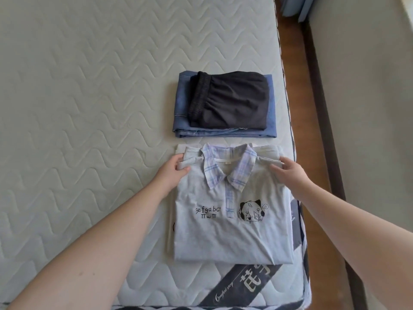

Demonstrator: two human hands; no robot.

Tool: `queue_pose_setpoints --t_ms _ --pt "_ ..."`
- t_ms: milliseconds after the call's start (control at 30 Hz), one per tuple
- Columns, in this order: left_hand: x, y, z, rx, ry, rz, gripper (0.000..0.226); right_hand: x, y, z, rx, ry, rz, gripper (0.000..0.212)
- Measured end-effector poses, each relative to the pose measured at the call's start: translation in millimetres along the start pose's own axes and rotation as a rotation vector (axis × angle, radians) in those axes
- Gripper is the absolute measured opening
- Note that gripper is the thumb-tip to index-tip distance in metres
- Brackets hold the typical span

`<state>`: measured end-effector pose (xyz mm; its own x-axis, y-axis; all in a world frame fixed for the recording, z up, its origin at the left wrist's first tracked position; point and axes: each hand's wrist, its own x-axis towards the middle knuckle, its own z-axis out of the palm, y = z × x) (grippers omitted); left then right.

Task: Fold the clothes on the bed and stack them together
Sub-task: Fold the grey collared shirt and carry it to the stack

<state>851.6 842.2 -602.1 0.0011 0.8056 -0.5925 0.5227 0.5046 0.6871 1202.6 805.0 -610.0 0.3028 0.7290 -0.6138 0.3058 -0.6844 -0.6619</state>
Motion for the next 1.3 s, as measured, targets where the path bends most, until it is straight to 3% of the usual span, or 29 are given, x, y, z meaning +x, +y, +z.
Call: queue_pose_setpoints --t_ms 67,233,400,467,567,700,833,900,967,1067,1200,1300 --pt "16.7 -8.3 5.6 -0.022 0.007 -0.066 0.047 10.0 -0.2 5.5 -0.005 0.013 0.049 0.034" --pt "50.6 -14.9 6.0 -0.175 0.030 -0.134 0.055 27.3 4.2 16.6 -0.003 0.071 0.019 0.023" --pt "64.7 -14.2 2.5 -0.250 0.119 -0.011 0.029 31.9 10.4 12.6 0.057 0.136 -0.139 0.011" --pt "66.5 -16.6 3.6 -0.254 0.124 0.019 0.024 36.0 13.1 11.5 0.079 0.143 -0.145 0.003" --pt "73.3 -17.6 7.7 -0.293 0.113 -0.046 0.014 44.5 9.2 11.2 0.157 0.047 -0.090 0.007" --pt "90.6 -16.4 9.6 -0.167 0.235 -0.059 0.035 61.0 1.9 10.7 -0.004 0.144 -0.109 0.025" --pt "90.5 -10.6 15.1 0.078 0.372 -0.038 0.024 66.0 -2.5 12.1 -0.160 0.245 -0.107 0.021" --pt "81.1 -4.4 19.3 0.230 0.528 0.089 0.022 59.4 -4.4 15.7 -0.184 0.332 -0.131 0.020" --pt "68.7 2.6 28.0 0.324 0.616 0.292 0.024 52.1 -5.0 19.8 -0.250 0.406 -0.269 0.025" --pt "58.9 8.6 49.1 0.448 0.445 0.414 0.033 48.3 -12.1 30.2 -0.404 0.305 -0.504 0.031" --pt "73.9 19.5 57.4 0.529 0.318 0.276 0.050 59.5 -31.4 48.8 -0.543 0.077 -0.441 0.051" --pt "86.9 25.2 46.0 0.515 0.284 0.236 0.039 69.3 -39.4 54.5 -0.634 0.125 -0.468 0.034"
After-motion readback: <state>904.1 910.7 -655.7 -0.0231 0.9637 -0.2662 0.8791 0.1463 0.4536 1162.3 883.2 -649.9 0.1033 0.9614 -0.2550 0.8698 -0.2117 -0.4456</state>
